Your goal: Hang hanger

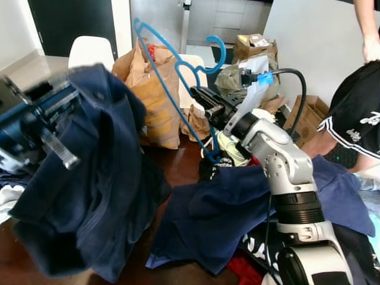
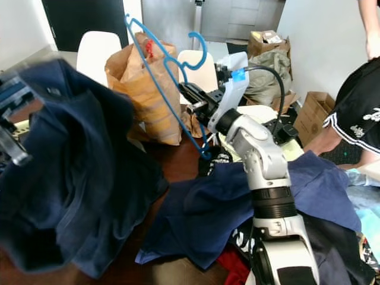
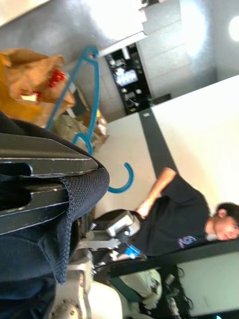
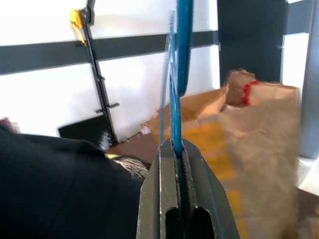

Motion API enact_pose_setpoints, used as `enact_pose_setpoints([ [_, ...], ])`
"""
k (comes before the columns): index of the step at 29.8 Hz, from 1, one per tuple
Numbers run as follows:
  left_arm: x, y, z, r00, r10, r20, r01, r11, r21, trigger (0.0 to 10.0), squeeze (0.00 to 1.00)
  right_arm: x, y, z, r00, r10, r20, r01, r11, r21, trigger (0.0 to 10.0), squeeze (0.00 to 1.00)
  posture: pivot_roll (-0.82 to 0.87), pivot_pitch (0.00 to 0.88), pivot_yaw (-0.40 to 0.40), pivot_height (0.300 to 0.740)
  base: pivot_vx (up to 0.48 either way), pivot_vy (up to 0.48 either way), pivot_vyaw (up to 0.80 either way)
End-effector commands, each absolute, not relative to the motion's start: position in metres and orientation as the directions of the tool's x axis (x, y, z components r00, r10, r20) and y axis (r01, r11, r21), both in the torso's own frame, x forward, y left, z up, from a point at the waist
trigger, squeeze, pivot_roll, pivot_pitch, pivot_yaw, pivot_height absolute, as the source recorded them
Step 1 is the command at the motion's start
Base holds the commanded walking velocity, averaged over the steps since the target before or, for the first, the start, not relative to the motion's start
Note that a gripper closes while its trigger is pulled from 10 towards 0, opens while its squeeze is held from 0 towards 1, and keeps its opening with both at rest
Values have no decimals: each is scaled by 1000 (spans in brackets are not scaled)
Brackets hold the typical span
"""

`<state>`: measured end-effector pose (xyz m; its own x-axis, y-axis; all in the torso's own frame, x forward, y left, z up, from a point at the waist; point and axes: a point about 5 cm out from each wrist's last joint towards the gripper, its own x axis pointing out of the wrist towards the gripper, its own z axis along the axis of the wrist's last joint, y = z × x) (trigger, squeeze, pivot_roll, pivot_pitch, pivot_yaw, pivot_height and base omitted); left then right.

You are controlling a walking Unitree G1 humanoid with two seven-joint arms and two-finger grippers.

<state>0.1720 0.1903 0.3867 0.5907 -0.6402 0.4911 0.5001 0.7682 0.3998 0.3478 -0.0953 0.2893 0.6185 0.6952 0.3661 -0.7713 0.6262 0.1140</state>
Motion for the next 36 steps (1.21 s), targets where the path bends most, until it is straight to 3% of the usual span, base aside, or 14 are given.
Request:
enact_pose_setpoints([
  [1,173,189,386,583,-646,493,514,763,391,10000,0,346,-98,296,606,691,393,-779,616,118,10000,0,32,0,-69,740,-292,0,0],
  [17,183,172,397,528,-661,533,592,737,326,10000,0,336,-97,302,503,716,483,-856,490,164,10000,0,39,0,-60,740,-327,0,0],
  [21,202,168,385,599,-643,478,587,758,285,10000,0,332,-97,302,478,722,500,-873,456,175,10000,0,37,0,-49,740,-324,0,0],
  [29,213,154,364,612,-673,415,645,729,229,10000,0,326,-108,299,447,739,504,-890,423,170,10000,0,33,0,-46,740,-332,0,0],
  [36,222,141,340,626,-685,372,687,711,152,10000,0,330,-120,293,484,732,479,-871,458,181,10000,0,32,0,-44,740,-337,0,0],
])
